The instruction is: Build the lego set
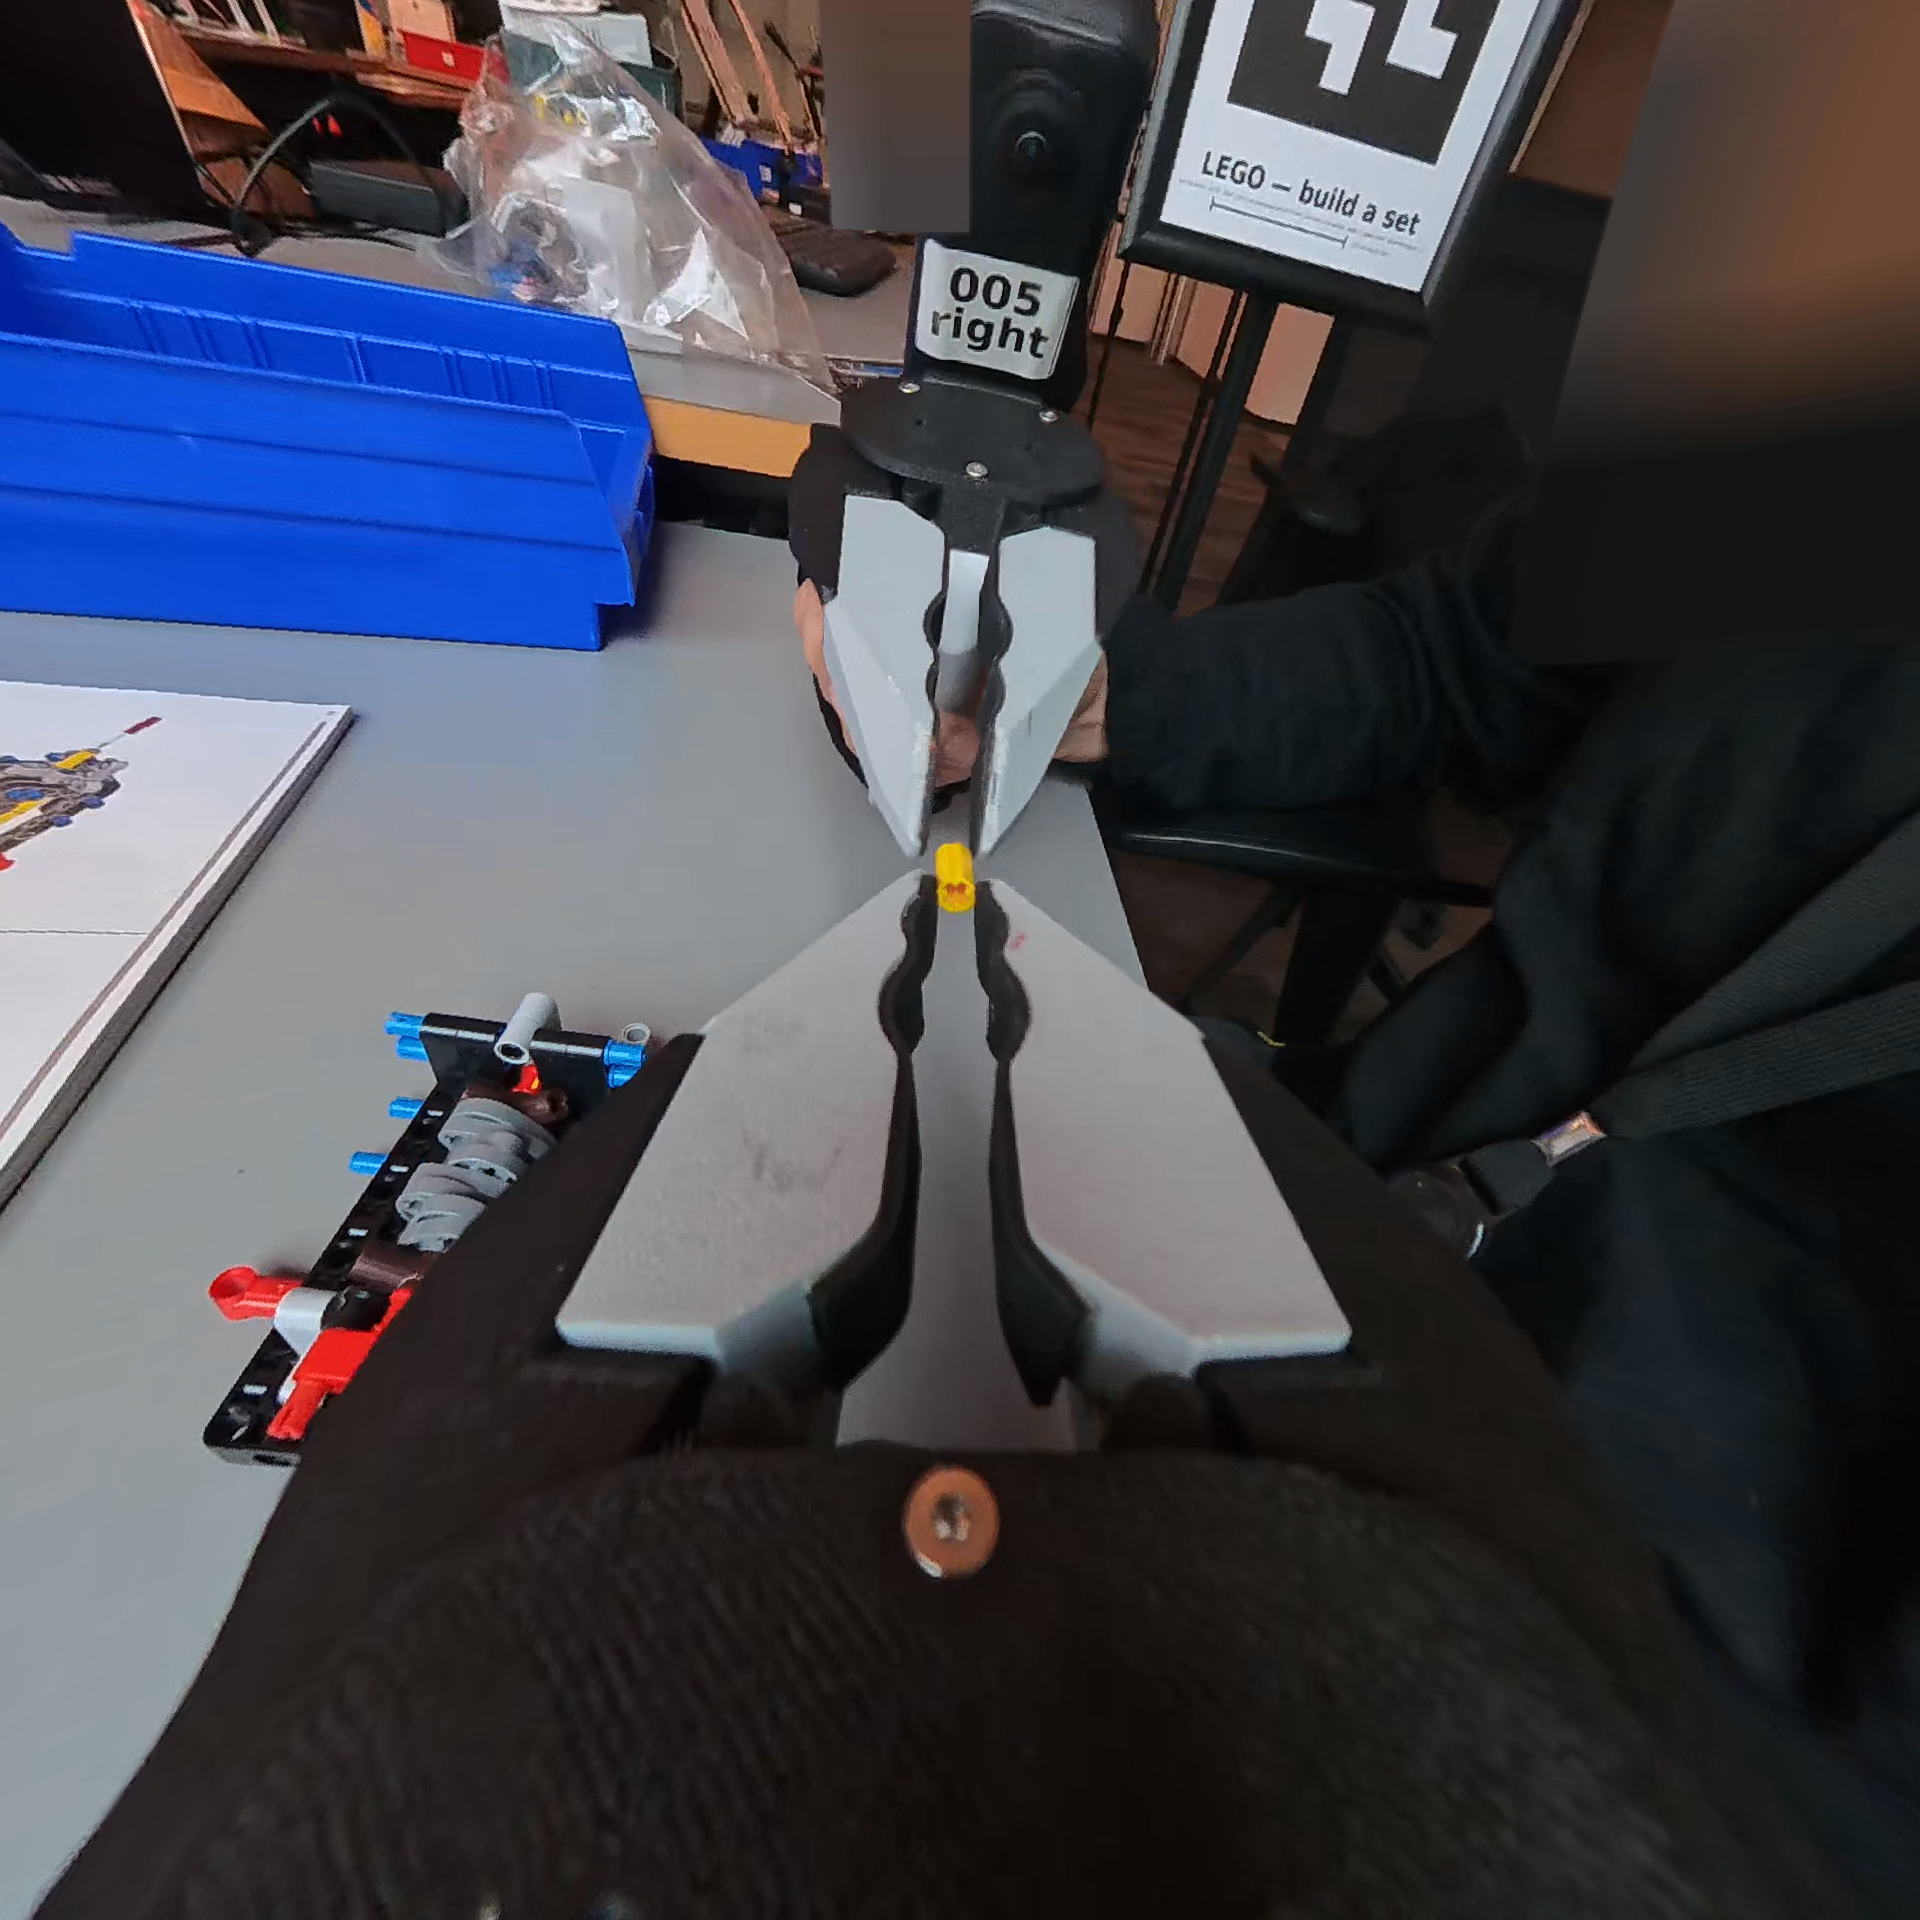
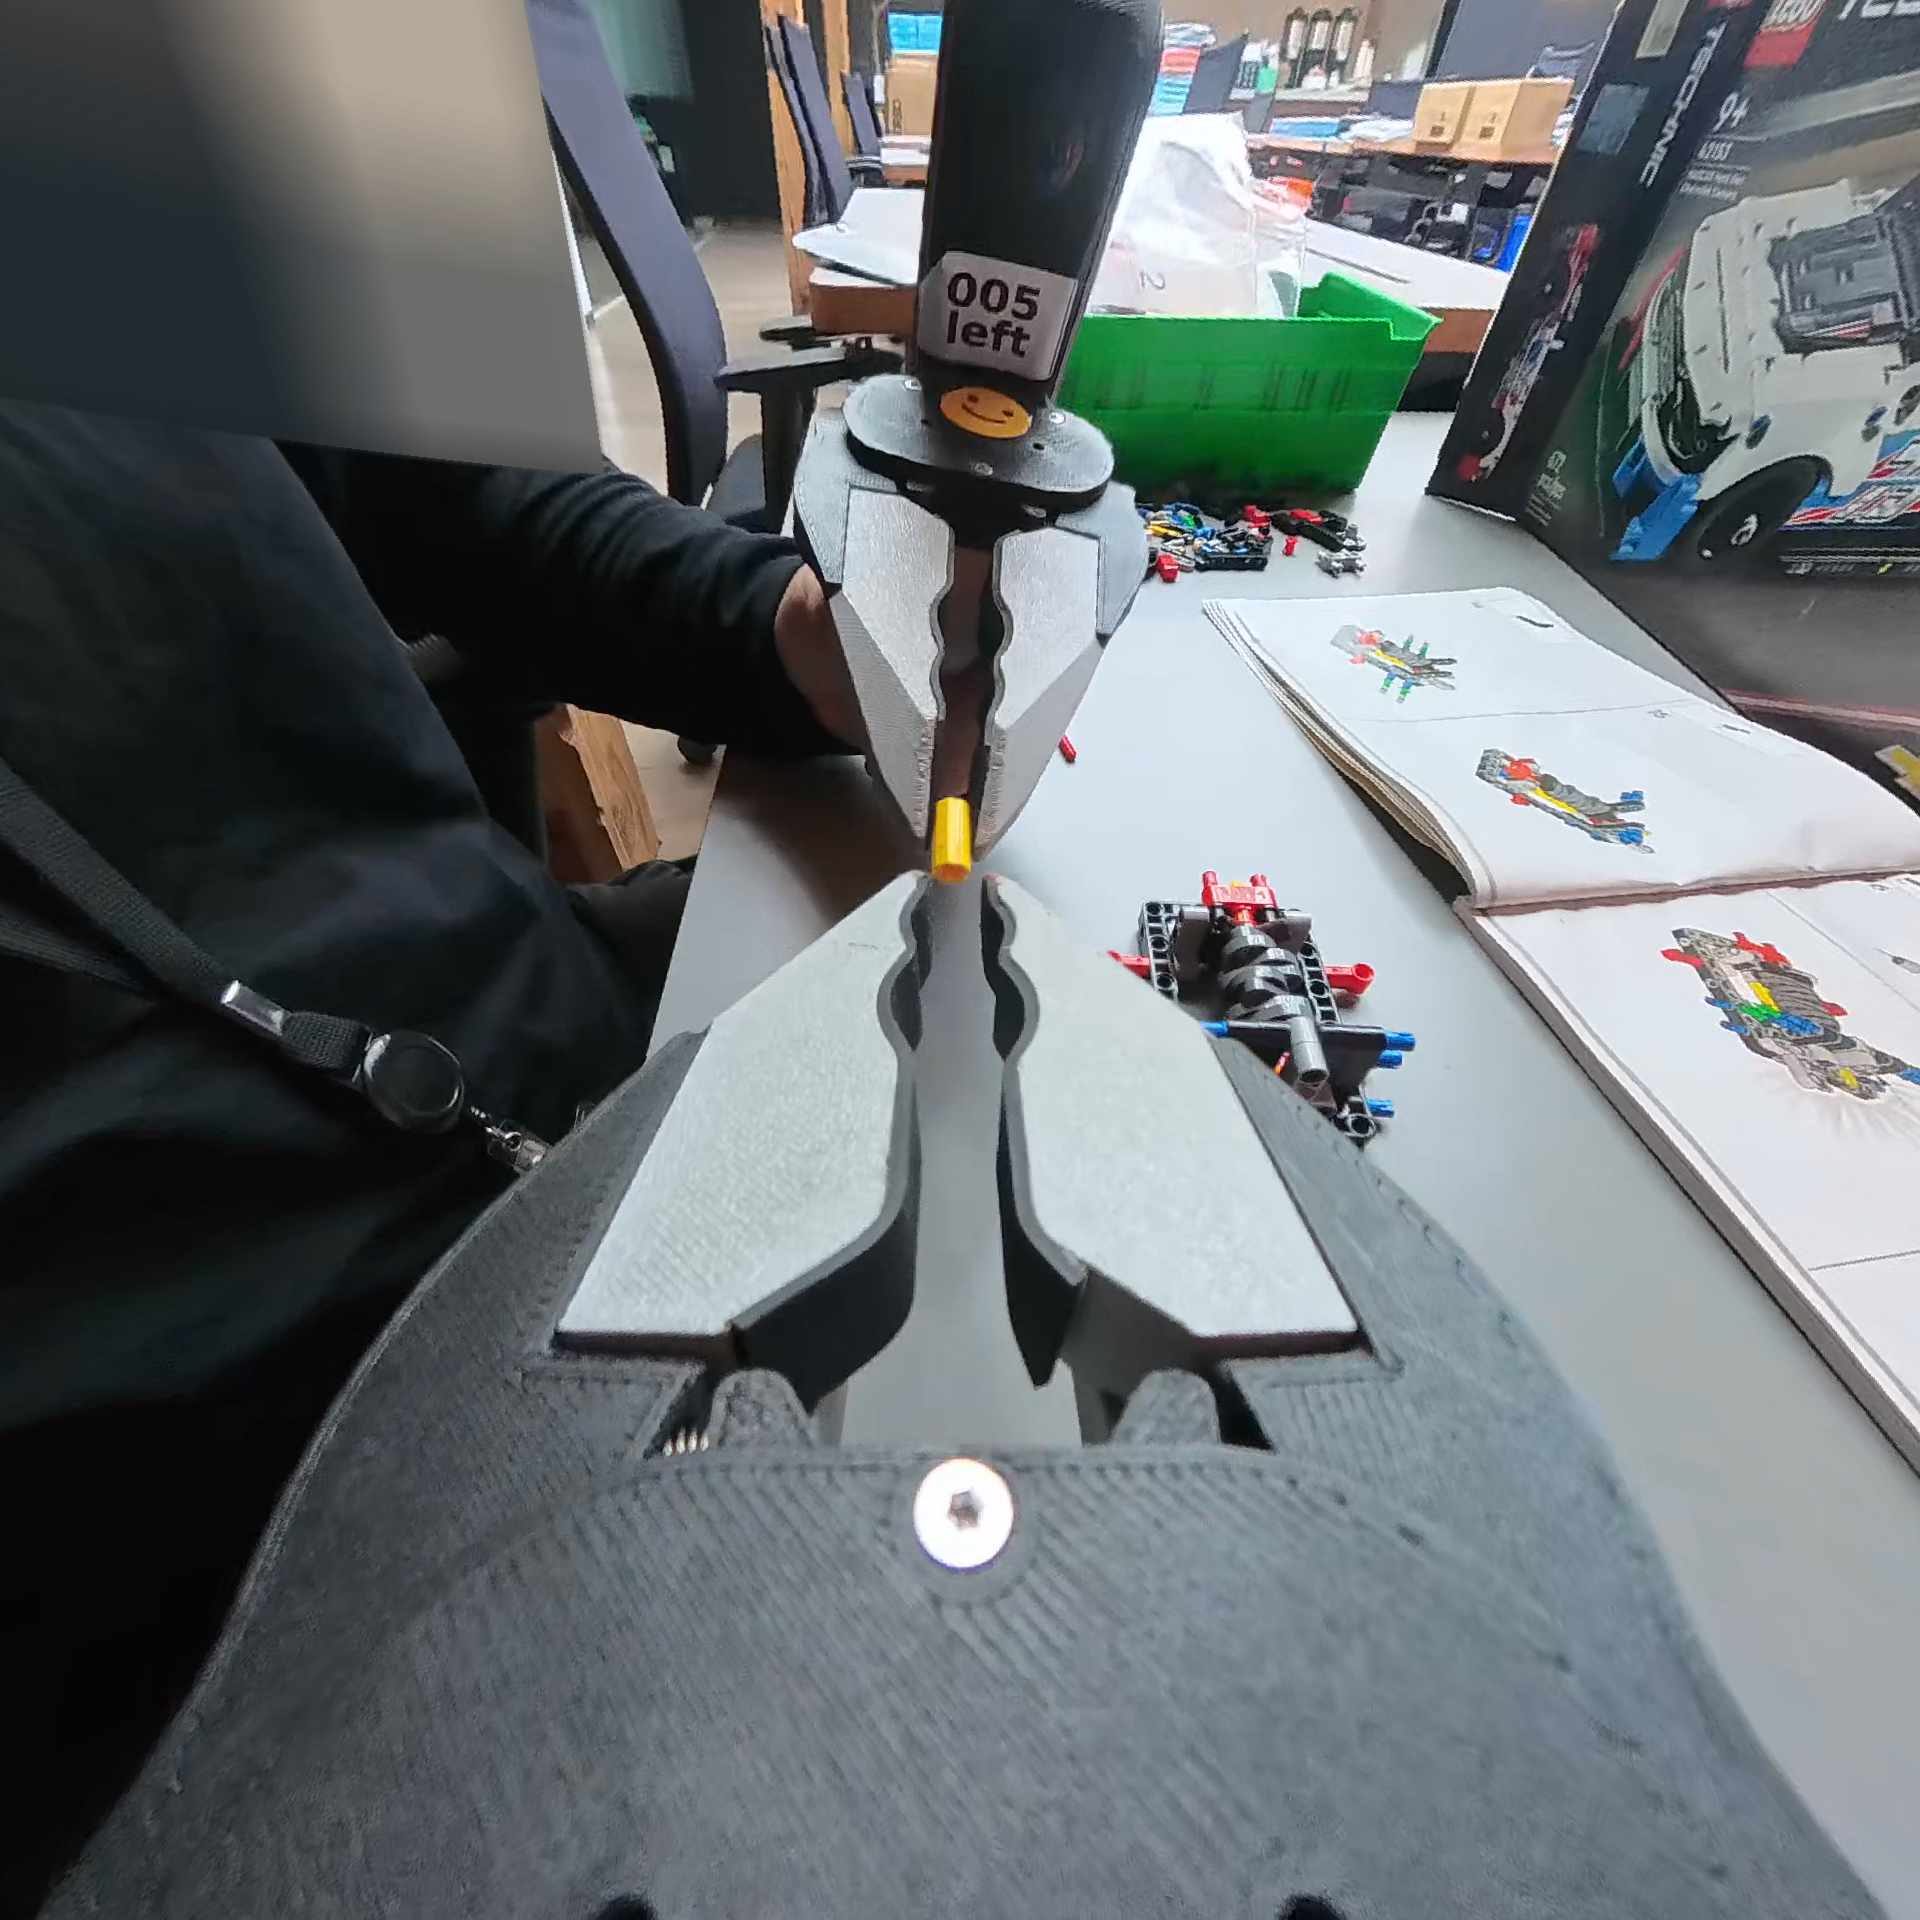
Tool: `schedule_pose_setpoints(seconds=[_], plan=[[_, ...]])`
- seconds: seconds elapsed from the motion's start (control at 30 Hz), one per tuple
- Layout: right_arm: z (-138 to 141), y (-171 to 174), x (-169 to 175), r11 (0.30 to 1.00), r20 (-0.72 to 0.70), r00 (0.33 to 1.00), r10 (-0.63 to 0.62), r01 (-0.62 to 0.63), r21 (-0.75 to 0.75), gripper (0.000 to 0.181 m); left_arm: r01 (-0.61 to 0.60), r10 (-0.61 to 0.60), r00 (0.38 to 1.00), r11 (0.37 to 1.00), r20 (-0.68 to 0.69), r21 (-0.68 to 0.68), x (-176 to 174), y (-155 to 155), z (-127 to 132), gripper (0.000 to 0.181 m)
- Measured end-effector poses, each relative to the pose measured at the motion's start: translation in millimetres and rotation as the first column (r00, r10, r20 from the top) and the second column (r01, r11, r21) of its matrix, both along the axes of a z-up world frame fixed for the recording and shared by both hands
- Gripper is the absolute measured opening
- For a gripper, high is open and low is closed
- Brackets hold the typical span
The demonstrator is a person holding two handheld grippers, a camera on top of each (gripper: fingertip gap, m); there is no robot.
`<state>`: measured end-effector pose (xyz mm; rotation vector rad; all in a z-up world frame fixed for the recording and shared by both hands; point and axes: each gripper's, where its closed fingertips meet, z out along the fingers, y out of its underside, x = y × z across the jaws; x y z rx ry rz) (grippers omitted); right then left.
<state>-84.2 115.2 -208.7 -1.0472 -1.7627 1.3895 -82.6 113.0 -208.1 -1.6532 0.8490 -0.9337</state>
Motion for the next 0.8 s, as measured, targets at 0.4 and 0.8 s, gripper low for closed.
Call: schedule_pose_setpoints(seconds=[0.4,0.8], plan=[[2,7,-6,0.994,-0.028,0.996,-0.089,0.091,0.068,0.003,-0.055,0.062,0.994,0.995,0.085,-0.08,-2,10,4,0.005],[-1,11,-6,0.986,-0.04,0.993,-0.111,0.115,0.122,0.008,-0.034,0.118,0.969,0.934,0.218,-0.356,2,17,-7,0.005]])
